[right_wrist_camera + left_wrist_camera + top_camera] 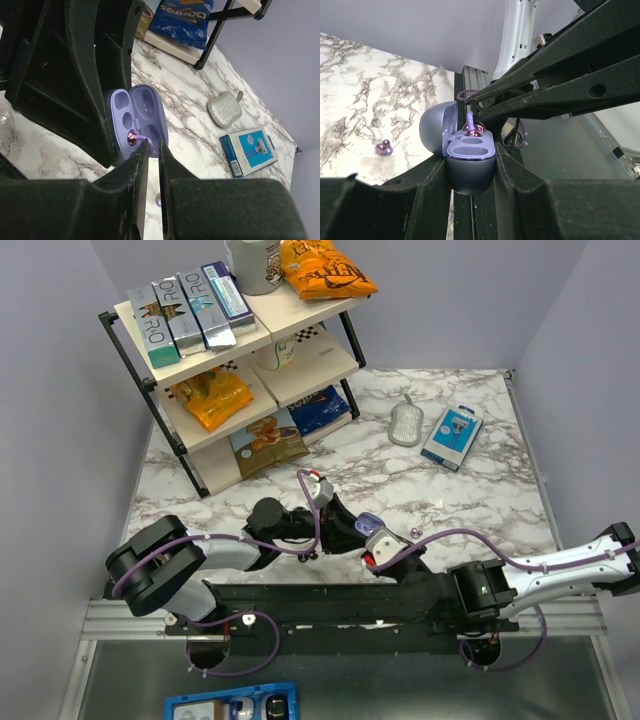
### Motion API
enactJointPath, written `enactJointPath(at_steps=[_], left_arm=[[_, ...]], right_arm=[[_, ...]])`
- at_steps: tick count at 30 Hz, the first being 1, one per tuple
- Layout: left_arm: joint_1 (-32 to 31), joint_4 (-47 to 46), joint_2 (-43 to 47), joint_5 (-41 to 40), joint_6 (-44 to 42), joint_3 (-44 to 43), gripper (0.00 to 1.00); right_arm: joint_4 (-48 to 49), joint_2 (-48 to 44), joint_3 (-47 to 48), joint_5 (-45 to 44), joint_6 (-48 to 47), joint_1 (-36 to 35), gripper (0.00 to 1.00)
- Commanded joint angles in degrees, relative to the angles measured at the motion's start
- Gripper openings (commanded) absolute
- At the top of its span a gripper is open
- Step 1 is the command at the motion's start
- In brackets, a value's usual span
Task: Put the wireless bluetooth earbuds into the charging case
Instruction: Place the earbud in the charging case, then pick up the earbud from the center of the board.
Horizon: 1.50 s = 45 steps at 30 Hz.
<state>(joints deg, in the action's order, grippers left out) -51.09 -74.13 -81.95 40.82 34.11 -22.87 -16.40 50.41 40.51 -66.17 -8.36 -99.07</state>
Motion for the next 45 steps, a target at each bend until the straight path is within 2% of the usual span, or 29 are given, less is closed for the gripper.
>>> enactJointPath(at_steps=[1,13,21,24,28,30,33,36,40,42,43,45], left_arm=[[0.2,-22.6,1.2,0.6,-0.4,-0.5,0.00],[0.1,-22.6,0.4,0.5,-0.4,-0.6,0.00],[0.1,-22.6,0.2,0.1,-0.5,-0.4,0.00],[0.2,-22.6,0.4,-0.4,-1.4,0.6,0.00],[0.1,-22.6,1.2,-5.2,-3.7,4.1,0.00],[-0.3,-22.6,2.1,-7.3,-4.6,6.5,0.00],[-3.1,-22.2,3.7,-10.7,-7.9,8.6,0.00],[-6.0,-19.0,5.4,-12.1,-11.0,9.7,0.00],[-9.1,-13.7,8.3,-14.2,-14.5,10.5,0.00],[-10.2,-12.6,9.8,-15.2,-15.5,11.4,0.00],[-10.9,-12.1,10.2,-15.6,-16.1,11.8,0.00],[-11.4,-11.7,11.8,-16.8,-16.5,13.2,0.00]], right_arm=[[-0.4,-0.6,-0.3,-0.5,1.0,-0.5,0.23],[-0.2,-4.2,0.1,-1.4,1.4,-0.4,0.41],[0.0,-5.7,0.5,-2.6,2.1,-0.5,0.43],[0.1,-10.6,1.8,-5.7,4.2,-0.3,0.45],[0.6,-20.3,3.3,-15.8,10.6,3.1,0.55],[1.1,-27.6,1.6,-16.3,16.0,5.5,0.57],[1.5,-31.1,-0.1,-18.9,17.7,5.6,0.60],[1.5,-28.5,1.1,-17.2,17.1,5.7,0.60],[0.3,-19.1,5.8,-9.6,17.1,6.6,0.61],[-2.1,-15.5,7.7,-5.0,19.1,10.8,0.61],[-3.8,-11.8,9.8,0.8,20.2,12.8,0.61],[-8.5,-8.2,11.8,5.9,24.4,20.4,0.61]])
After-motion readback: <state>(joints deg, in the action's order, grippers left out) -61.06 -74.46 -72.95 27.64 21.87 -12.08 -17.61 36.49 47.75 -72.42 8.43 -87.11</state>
